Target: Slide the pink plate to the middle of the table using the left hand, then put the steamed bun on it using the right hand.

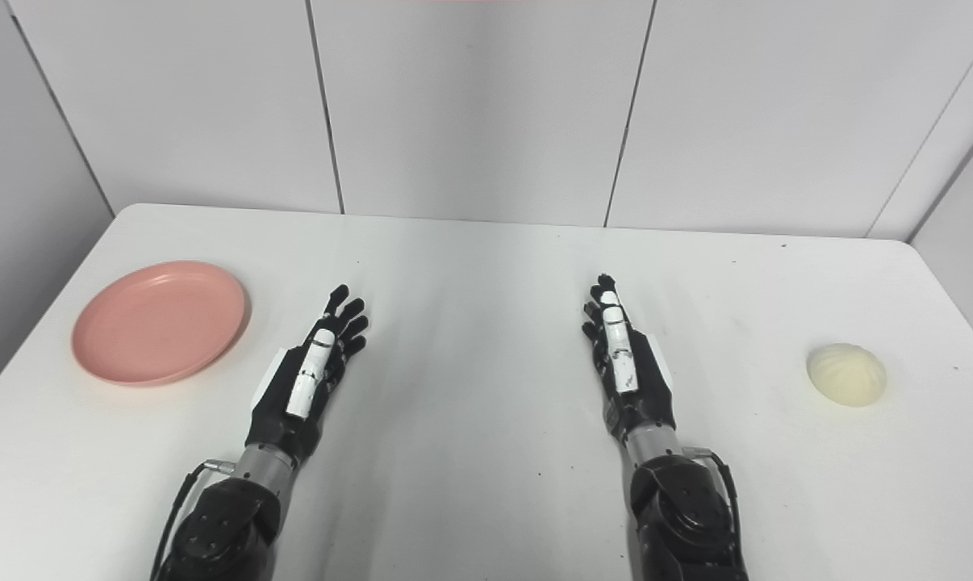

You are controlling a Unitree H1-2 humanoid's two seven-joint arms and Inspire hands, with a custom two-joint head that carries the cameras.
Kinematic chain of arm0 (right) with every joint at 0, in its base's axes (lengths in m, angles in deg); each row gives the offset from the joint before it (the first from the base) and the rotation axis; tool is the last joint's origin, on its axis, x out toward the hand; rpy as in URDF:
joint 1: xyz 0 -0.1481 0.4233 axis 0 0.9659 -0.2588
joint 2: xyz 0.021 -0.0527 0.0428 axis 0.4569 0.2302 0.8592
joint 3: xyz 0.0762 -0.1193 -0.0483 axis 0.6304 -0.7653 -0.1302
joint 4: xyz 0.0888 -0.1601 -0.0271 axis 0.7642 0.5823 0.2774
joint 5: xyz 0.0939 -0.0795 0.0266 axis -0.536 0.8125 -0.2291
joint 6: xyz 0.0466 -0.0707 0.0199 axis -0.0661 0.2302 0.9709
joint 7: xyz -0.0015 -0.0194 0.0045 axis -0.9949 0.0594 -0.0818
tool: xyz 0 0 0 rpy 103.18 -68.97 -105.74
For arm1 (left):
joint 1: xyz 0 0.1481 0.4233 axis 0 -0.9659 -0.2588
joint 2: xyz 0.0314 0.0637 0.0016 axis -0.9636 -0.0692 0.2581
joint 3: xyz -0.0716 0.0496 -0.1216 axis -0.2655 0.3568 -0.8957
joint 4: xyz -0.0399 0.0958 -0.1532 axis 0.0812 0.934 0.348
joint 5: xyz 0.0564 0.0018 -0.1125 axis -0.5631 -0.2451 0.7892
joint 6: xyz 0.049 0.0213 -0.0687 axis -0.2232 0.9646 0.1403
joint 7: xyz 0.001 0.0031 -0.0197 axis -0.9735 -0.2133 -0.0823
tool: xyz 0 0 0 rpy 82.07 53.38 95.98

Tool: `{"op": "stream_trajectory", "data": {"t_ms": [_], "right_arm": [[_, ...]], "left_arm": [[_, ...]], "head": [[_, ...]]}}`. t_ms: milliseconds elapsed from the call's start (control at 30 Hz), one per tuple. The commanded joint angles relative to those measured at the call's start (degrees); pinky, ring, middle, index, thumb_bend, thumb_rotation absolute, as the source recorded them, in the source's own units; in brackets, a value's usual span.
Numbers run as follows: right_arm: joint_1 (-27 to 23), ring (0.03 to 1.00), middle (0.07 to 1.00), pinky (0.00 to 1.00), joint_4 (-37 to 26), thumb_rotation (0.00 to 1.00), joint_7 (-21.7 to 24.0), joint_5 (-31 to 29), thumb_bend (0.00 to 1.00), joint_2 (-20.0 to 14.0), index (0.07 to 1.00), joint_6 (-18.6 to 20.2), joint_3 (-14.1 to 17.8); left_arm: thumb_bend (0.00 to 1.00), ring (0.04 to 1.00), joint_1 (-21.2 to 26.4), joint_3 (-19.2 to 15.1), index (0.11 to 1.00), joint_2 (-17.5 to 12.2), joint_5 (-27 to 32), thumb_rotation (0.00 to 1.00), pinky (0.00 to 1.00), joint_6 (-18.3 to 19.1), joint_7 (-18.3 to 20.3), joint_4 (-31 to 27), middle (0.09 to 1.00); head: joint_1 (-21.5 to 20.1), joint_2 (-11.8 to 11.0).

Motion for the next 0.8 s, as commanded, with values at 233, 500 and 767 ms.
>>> {"op": "stream_trajectory", "data": {"t_ms": [233, 500, 767], "right_arm": [[0.7, 1.000, 1.000, 1.00, 2.0, 1.00, -0.1, 0.7, 0.26, 0.5, 1.000, 1.7, -0.6], [0.8, 1.000, 1.000, 1.00, 1.8, 1.00, -0.2, 0.7, 0.25, 0.6, 1.000, 1.5, -0.6], [0.8, 1.000, 1.000, 1.00, 1.8, 1.00, -0.1, 0.9, 0.25, 0.6, 1.000, 1.4, -0.7]], "left_arm": [[0.41, 0.961, -2.0, 0.1, 0.993, -0.5, -0.8, 1.00, 0.96, 4.7, 0.0, 2.9, 0.972], [0.41, 0.959, -2.1, 0.2, 0.991, -0.6, -0.9, 1.00, 0.95, 4.5, 0.0, 2.9, 0.970], [0.41, 0.962, -2.1, 0.2, 0.993, -0.6, -0.8, 1.00, 0.96, 4.9, 0.0, 2.7, 0.973]], "head": [[0.1, -0.1], [0.2, 0.0], [0.2, 0.0]]}}
